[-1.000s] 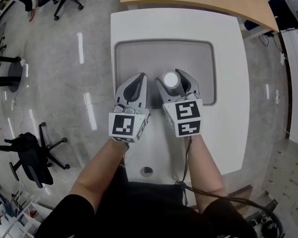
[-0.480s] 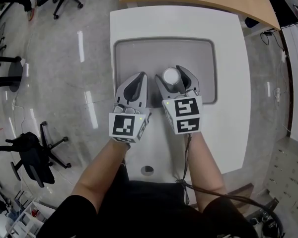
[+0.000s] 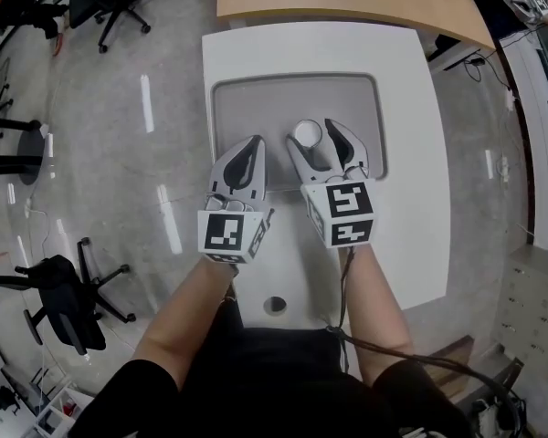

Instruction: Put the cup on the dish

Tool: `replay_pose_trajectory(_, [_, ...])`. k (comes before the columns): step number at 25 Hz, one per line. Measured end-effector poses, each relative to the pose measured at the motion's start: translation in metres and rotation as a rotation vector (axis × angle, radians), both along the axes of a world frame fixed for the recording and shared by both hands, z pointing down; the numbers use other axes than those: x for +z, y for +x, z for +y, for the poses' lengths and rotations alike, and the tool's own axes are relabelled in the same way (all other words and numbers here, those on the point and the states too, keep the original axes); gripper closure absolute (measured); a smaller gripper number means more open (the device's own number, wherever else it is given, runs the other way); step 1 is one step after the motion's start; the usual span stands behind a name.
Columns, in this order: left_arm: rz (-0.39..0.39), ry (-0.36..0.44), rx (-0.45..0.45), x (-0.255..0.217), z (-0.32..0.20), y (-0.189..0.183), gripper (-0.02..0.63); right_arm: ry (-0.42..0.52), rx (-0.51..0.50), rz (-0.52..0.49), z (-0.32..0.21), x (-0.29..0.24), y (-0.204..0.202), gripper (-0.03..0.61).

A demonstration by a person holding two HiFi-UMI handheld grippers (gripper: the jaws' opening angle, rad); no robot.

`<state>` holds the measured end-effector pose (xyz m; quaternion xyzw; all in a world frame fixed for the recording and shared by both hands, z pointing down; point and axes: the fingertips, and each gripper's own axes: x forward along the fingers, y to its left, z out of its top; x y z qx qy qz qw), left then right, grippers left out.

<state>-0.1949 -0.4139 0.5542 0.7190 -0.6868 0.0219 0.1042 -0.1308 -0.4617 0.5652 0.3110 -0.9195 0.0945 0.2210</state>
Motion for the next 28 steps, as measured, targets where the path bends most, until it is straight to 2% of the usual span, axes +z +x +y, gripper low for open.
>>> replay_pose_trajectory(8, [-0.019,0.082,0.082,-0.064,0.027,0.02,0.607,0.127,0.06,-0.146,0.039,-0.083,0.028,0.311])
replay_pose_trajectory(11, [-0.015,0.112,0.12,-0.088,0.043,0.033,0.606,0.188,0.112,-0.171,0.057,-0.112,0.044,0.425])
replay_pose_trajectory(16, [-0.024,0.159,0.194,-0.128,0.074,0.057,0.607,0.266,0.177,-0.205,0.095,-0.155,0.066,0.527])
replay_pose_trajectory(28, [-0.004,0.259,0.364,-0.202,0.162,0.099,0.607,0.39,0.28,-0.25,0.194,-0.221,0.108,0.565])
